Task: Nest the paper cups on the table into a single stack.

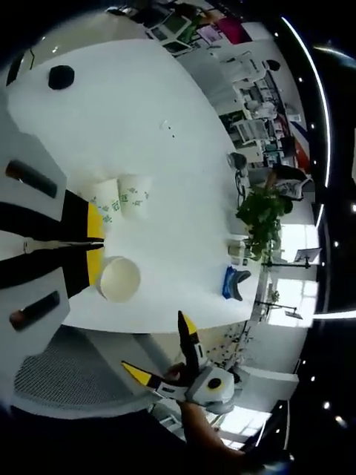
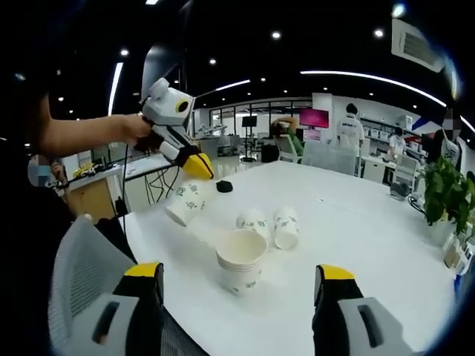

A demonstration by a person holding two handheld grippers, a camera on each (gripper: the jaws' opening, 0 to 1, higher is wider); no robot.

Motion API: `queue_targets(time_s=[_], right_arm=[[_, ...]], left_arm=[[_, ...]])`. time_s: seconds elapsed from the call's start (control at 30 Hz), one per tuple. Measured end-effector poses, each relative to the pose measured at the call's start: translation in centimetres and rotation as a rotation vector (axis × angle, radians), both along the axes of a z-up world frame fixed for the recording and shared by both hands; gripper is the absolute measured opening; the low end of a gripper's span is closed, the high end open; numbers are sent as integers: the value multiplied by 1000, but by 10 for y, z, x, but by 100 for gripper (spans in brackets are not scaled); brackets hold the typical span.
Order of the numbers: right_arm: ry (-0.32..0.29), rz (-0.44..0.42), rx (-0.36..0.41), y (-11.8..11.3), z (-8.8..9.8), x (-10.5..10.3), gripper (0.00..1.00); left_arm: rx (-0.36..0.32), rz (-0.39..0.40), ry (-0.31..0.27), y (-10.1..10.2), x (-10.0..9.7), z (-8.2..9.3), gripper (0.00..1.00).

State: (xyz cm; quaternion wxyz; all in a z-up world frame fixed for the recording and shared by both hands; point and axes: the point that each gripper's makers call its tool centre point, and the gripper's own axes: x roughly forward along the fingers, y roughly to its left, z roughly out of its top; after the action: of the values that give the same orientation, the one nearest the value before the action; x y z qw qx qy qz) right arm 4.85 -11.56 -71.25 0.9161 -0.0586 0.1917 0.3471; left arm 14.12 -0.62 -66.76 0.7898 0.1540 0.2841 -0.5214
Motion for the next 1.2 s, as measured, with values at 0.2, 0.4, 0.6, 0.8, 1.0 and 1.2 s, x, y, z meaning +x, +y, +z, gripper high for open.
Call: queue_targets(time_s=[0.2,0.4,0.6,0.8,1.0,1.2], right_arm=[[18,2,29,7,2,0,81],[33,8,40,13,1,-1,78],[52,23,59,23,5,-4,74],[67,40,71,31,7,-7,68],[96,38,99,34,6,-8,62],[106,55,121,43,8,-11,59]], left_arm=[[-23,-24,-23,-11,-4,9,0],[-45,-49,-36,-25,-11,15,0],[-55,-86,-40,-40,-24,19,0],[-67,-123,-41,-56,-36,22,0],[-80,-154,-43,-68,-44,28,0],[-98,-181,-50,-78,-50,34,0]])
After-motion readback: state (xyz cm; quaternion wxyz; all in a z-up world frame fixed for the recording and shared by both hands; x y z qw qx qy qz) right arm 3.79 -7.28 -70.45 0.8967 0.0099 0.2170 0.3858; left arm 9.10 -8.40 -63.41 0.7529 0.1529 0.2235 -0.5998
